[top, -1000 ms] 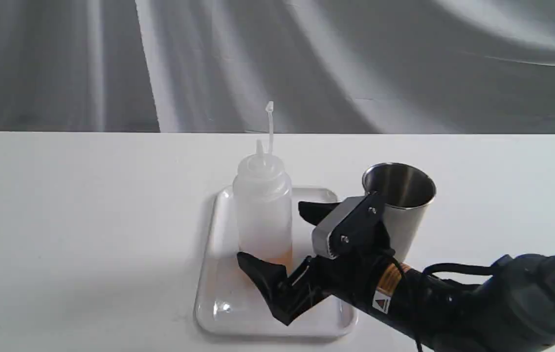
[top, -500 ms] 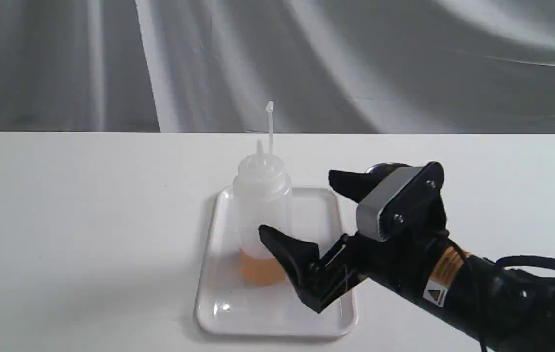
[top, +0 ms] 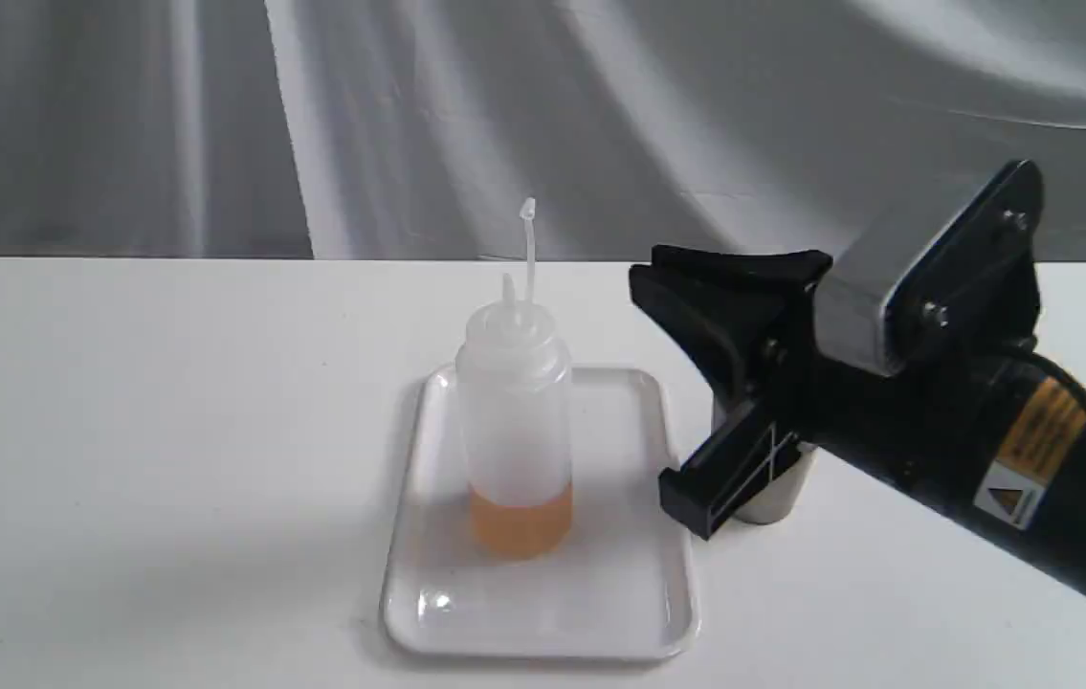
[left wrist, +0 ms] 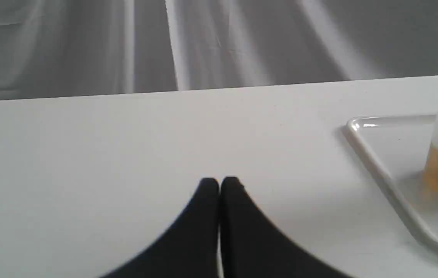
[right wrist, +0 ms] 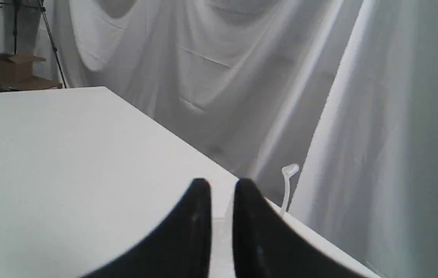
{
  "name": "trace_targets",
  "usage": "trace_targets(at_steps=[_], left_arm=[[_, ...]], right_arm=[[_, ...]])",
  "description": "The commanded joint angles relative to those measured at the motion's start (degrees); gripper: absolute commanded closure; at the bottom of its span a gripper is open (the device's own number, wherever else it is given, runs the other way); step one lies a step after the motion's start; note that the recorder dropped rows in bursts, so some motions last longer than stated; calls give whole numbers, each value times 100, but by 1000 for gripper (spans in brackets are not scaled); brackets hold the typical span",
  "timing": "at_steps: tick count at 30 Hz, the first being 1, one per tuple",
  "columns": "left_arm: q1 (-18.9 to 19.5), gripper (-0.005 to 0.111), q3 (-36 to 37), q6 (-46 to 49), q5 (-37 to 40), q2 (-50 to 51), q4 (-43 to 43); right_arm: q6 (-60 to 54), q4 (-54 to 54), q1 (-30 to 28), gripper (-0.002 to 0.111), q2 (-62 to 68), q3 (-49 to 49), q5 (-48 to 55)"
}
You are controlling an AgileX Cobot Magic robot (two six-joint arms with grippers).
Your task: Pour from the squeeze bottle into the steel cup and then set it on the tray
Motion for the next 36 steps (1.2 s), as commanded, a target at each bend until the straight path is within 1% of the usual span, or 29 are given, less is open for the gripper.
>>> trace_targets(at_steps=[1, 10, 17, 21, 24, 29, 36], left_arm=[[-31, 107, 25, -16, -43, -15, 4], [-31, 107, 25, -28, -43, -15, 4], [-31, 107, 25, -17, -43, -15, 4], [-31, 107, 25, -17, -43, -15, 4], [-31, 107, 25, -17, -43, -15, 4], [-31, 107, 25, -37, -43, -15, 4], [-31, 107, 25, -37, -43, -15, 4]], right_arm=[[140, -104, 0, 108, -431, 42, 391], [591, -304, 0, 108, -1585, 42, 1629], [769, -342, 0, 108, -2614, 51, 2999], [872, -342, 13, 108, -3092, 149, 3159], [947, -342, 232, 108, -3440, 362, 3226], [947, -342, 899, 108, -3827, 701, 3894], [947, -208, 1805, 108, -3932, 1182, 3917]])
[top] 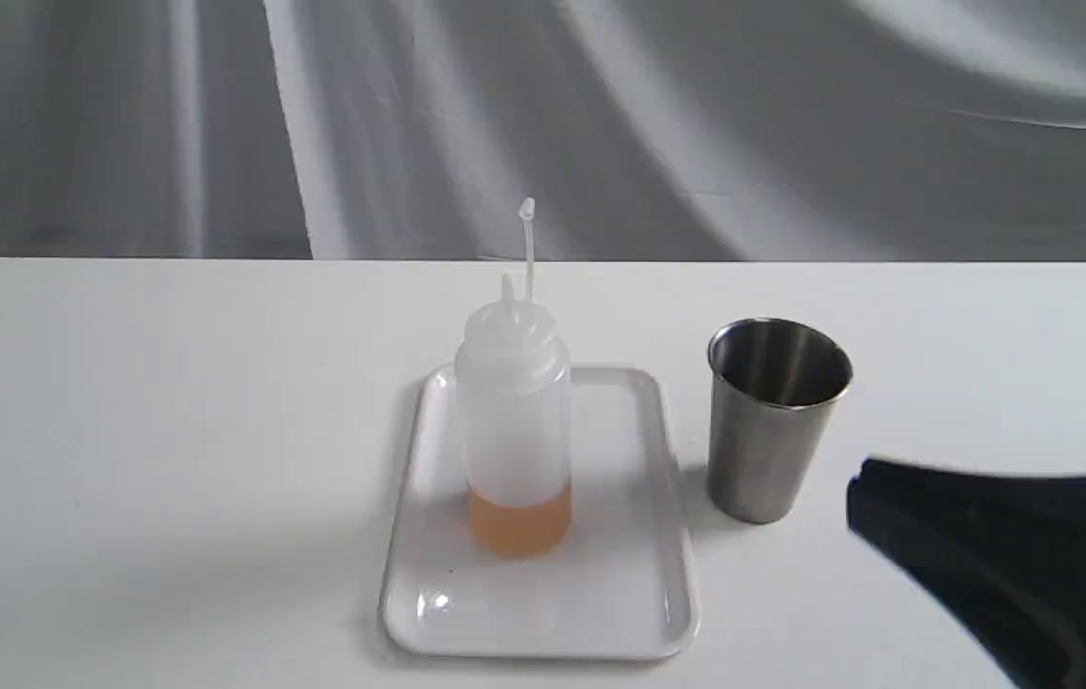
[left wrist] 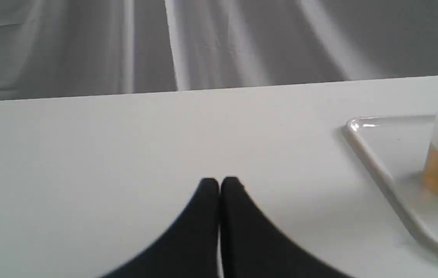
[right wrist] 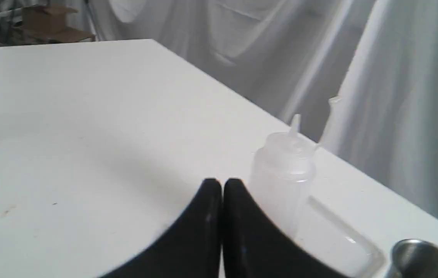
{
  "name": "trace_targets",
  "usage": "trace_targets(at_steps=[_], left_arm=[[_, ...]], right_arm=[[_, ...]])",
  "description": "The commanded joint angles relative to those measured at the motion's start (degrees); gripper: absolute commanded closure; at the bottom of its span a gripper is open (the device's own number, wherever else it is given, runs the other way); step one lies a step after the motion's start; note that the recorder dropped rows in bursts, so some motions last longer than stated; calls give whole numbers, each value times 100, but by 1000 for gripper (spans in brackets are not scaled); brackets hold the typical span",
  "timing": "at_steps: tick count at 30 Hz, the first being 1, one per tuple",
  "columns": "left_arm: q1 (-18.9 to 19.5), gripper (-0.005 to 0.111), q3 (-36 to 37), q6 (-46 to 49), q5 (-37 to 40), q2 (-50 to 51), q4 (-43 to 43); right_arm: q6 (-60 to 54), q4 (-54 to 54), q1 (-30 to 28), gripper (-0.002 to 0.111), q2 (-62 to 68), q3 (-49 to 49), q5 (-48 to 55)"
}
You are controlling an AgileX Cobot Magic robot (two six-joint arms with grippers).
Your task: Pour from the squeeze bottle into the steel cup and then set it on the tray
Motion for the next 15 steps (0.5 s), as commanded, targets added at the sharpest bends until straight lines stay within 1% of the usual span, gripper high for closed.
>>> trace_targets(at_steps=[1, 3, 7, 15], left_arm=[[-31, 107, 25, -37, -43, -15, 4], [-31, 107, 25, -15, -43, -15, 4], [-31, 107, 25, -15, -43, -15, 4], [-31, 107, 25, -29, -43, -15, 4]], right_arm=[[20, 175, 349, 108, -41, 206, -21], [20, 367, 572, 108, -71, 292, -21], [20, 368, 859, 108, -71, 403, 5], [20, 368, 873, 108, -71, 551, -24]])
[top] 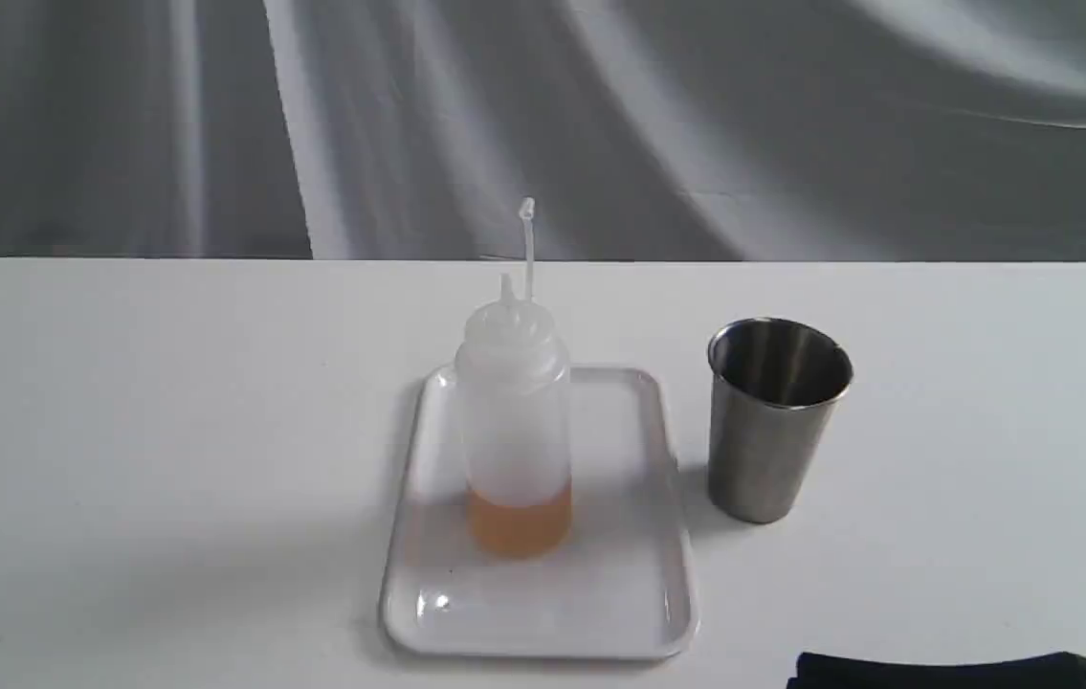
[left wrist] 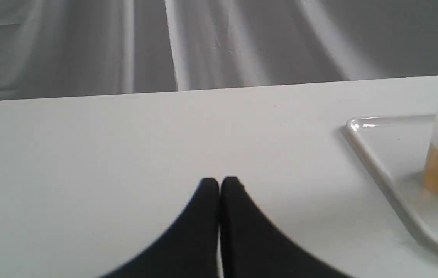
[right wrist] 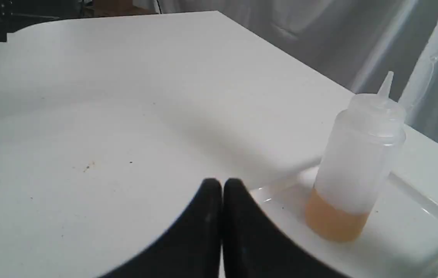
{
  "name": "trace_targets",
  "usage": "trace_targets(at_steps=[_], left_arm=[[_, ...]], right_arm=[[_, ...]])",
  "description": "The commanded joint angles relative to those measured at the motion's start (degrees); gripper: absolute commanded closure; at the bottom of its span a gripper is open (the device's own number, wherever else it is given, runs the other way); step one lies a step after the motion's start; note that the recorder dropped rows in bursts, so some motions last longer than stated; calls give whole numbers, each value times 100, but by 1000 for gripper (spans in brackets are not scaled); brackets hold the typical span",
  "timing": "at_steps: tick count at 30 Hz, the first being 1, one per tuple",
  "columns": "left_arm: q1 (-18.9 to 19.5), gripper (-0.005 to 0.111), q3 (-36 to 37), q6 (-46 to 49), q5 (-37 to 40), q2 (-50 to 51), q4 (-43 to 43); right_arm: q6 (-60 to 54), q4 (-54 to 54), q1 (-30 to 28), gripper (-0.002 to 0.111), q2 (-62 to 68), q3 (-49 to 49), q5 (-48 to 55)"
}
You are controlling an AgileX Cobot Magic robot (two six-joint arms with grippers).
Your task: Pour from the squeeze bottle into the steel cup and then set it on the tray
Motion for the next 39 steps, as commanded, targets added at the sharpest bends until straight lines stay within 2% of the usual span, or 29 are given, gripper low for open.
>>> trace_targets(at_steps=[1, 11, 18, 25, 35, 39], left_arm=[[-31, 107, 25, -29, -43, -15, 4], [-31, 107, 25, -16, -43, -15, 4], [-31, 107, 25, -16, -43, -15, 4], [-31, 107, 25, -28, -43, -15, 4], [-31, 107, 25, -17, -43, -15, 4], [-31, 107, 25, -17, -43, -15, 4]], right_arm=[[1, 59, 22, 108, -35, 70, -15], [1, 271, 22, 108, -35, 616, -67], [1, 670, -220, 108, -429, 1007, -67], [1, 681, -989, 108, -1114, 1207, -21], [1, 219, -2417, 108, -1950, 1326, 138], [1, 219, -2734, 108, -2153, 1326, 113]])
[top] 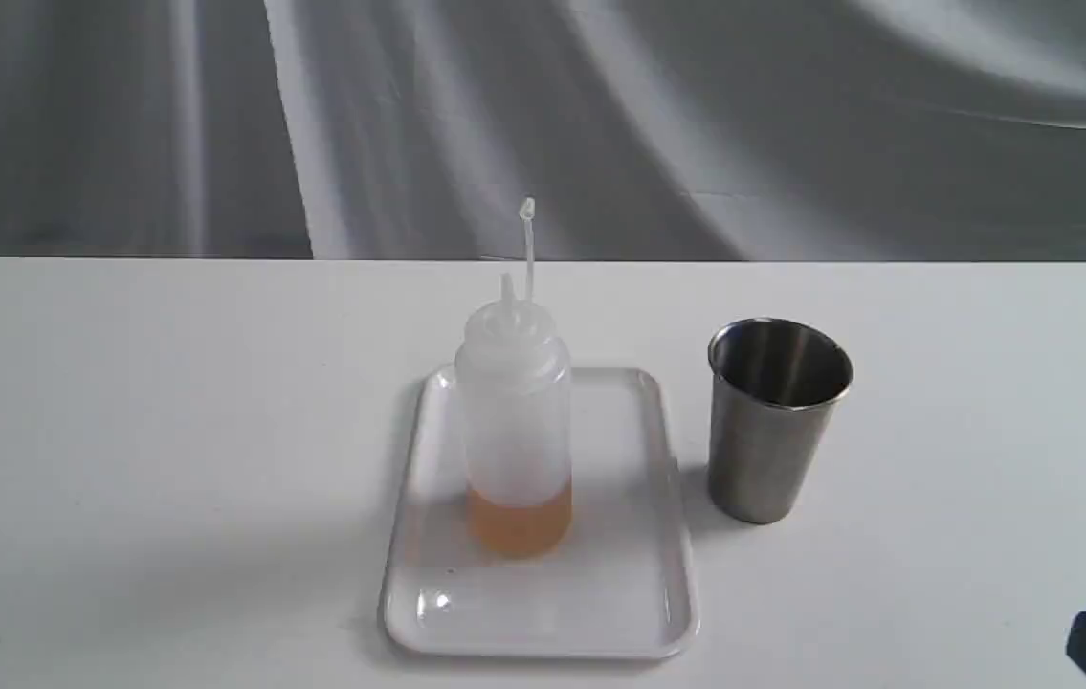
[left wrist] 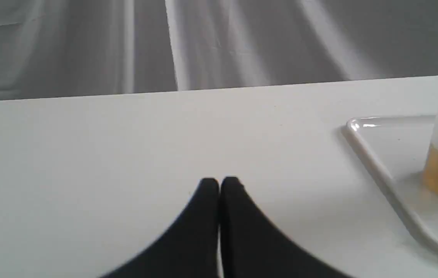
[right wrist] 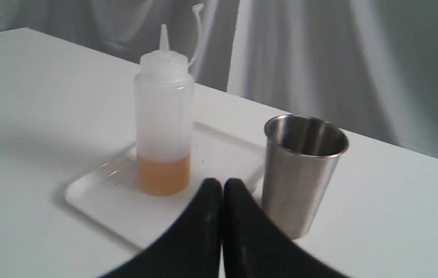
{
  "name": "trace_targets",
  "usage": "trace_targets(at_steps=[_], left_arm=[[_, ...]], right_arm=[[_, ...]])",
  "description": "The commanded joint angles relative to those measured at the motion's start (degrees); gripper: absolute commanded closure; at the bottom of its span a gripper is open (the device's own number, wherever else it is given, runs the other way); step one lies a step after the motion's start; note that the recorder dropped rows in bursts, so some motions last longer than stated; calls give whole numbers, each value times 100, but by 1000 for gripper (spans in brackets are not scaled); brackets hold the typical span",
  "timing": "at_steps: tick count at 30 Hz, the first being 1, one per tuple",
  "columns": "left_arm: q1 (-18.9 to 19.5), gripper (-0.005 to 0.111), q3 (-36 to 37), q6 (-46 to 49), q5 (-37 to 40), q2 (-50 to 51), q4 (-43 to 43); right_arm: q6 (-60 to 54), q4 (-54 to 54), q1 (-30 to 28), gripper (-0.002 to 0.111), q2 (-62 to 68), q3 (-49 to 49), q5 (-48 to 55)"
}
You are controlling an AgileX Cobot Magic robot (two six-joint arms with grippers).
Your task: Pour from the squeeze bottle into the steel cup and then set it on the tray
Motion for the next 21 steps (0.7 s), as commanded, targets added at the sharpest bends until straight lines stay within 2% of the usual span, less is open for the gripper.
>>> trace_targets(at_steps=[1, 13, 21], left_arm=[[-31, 107, 25, -17, -43, -15, 4], [-31, 107, 25, -29, -43, -15, 4], [-31, 107, 25, -16, -43, -15, 4]], right_arm=[[-8, -53, -268, 108, -143, 32, -15], [-8, -53, -1045, 108, -557, 32, -15], [-56, -67, -1937, 108, -972, 32, -15]])
